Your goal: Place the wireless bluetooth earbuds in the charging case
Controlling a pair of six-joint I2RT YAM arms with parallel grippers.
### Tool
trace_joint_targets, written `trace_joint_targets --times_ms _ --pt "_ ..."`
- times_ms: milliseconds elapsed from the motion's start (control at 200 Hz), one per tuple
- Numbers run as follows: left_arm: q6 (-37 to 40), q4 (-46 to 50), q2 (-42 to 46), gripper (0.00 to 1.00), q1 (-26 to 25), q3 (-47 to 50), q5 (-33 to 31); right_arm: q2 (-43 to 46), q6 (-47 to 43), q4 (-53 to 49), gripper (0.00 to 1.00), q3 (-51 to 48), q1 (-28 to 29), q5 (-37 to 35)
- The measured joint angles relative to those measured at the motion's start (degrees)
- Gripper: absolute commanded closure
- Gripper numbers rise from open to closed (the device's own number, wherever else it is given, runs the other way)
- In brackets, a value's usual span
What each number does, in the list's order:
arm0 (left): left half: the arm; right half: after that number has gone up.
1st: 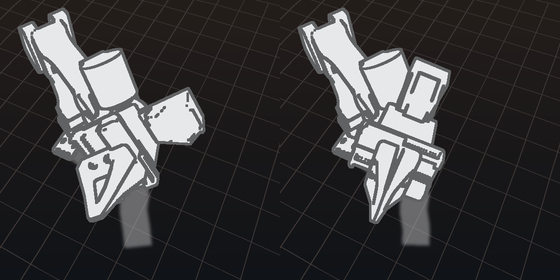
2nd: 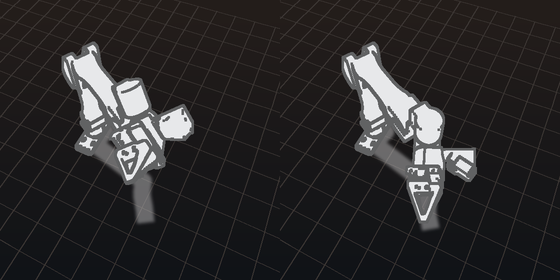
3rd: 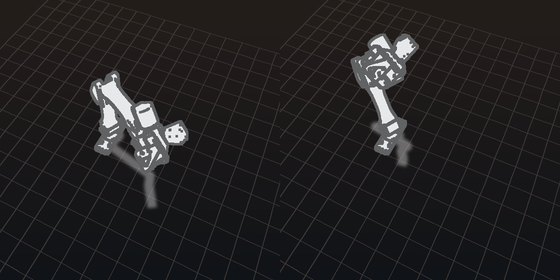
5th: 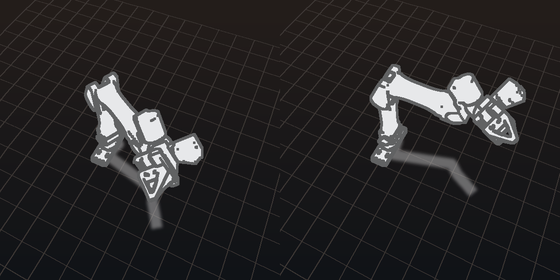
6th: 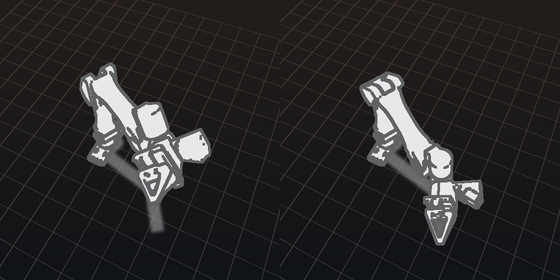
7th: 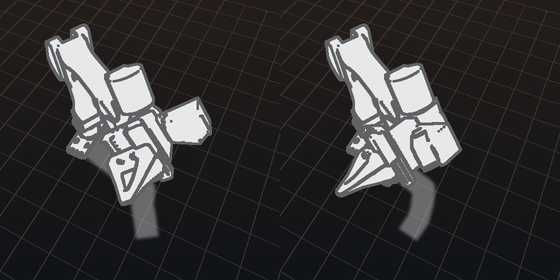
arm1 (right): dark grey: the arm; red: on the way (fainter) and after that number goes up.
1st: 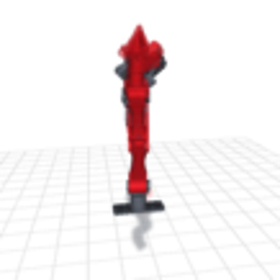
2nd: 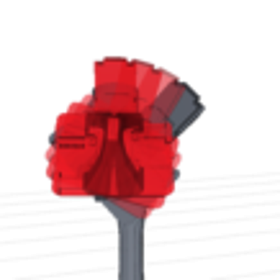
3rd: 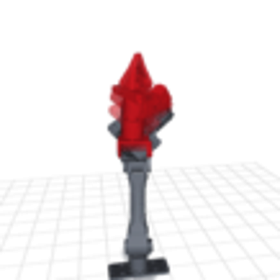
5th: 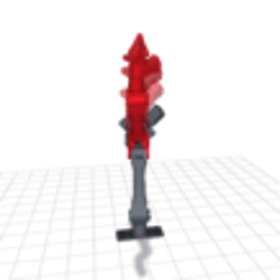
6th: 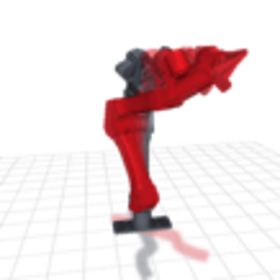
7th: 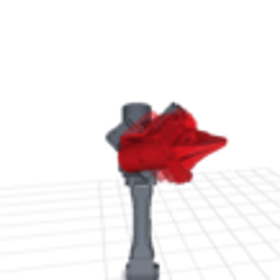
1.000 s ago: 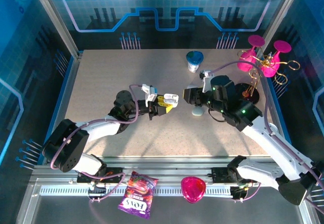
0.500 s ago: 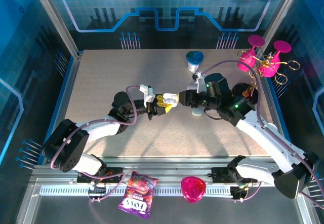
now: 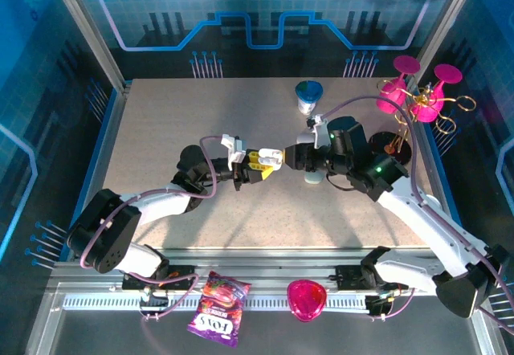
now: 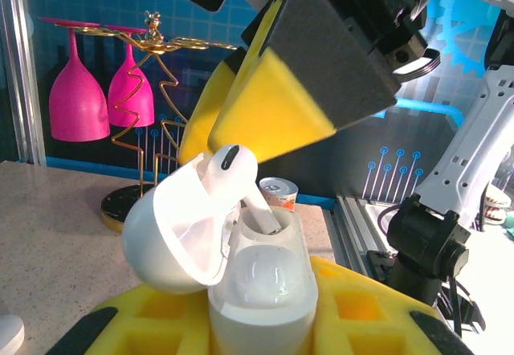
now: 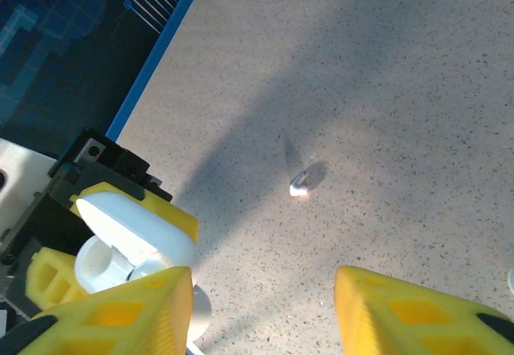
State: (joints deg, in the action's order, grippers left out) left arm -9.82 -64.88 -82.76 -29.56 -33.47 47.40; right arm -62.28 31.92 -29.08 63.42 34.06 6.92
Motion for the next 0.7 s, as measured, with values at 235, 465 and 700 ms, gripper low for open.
trace_joint_targets --times_ms 235,465,700 --pt "3.02 0.39 0.04 0.85 0.00 0.92 -0.04 1.92 -0.76 -0.61 0.47 1.25 0.46 -0.83" --pt "4.98 -0.02 0.04 0.85 0.00 0.96 -0.24 -1.60 -1.44 -2.32 0.61 5.57 4.70 -3.87" --pt "5.60 0.57 0.04 0.85 0.00 1.22 -0.22 -4.52 -1.03 -3.08 0.67 5.68 5.31 -3.89"
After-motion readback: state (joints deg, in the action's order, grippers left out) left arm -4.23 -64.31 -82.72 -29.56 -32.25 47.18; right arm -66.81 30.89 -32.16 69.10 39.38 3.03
